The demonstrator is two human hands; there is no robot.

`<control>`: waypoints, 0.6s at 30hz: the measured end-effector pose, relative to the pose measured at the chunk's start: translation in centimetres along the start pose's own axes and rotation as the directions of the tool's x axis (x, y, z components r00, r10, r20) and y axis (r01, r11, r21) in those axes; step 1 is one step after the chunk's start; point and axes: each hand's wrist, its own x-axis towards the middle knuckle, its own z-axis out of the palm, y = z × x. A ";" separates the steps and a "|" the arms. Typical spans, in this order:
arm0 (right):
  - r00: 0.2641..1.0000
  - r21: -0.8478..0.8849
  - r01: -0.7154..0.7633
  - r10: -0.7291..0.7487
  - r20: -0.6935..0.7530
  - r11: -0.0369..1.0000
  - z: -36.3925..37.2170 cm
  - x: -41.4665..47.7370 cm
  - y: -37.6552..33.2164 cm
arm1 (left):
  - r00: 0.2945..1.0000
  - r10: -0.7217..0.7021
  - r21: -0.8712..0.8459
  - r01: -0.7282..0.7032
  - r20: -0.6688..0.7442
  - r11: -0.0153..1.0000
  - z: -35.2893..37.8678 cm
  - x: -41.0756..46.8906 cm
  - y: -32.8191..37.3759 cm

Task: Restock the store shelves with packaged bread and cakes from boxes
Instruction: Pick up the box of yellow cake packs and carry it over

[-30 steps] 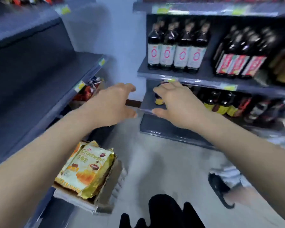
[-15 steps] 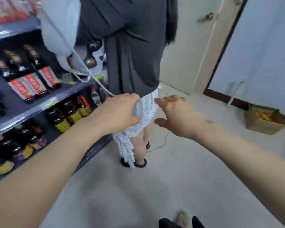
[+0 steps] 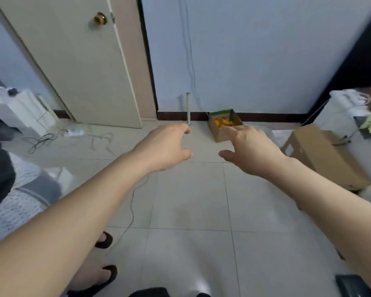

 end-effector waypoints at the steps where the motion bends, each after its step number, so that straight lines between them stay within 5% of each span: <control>1: 0.999 0.001 -0.039 0.039 0.010 0.999 0.2 1.3 1.9 | 1.000 0.018 -0.014 -0.018 0.005 1.000 0.3 2.4 0.6; 18: 0.912 0.017 -0.408 0.406 0.056 0.913 1.8 29.7 26.1 | 0.977 0.170 -0.155 -0.150 0.126 0.976 0.9 44.7 6.2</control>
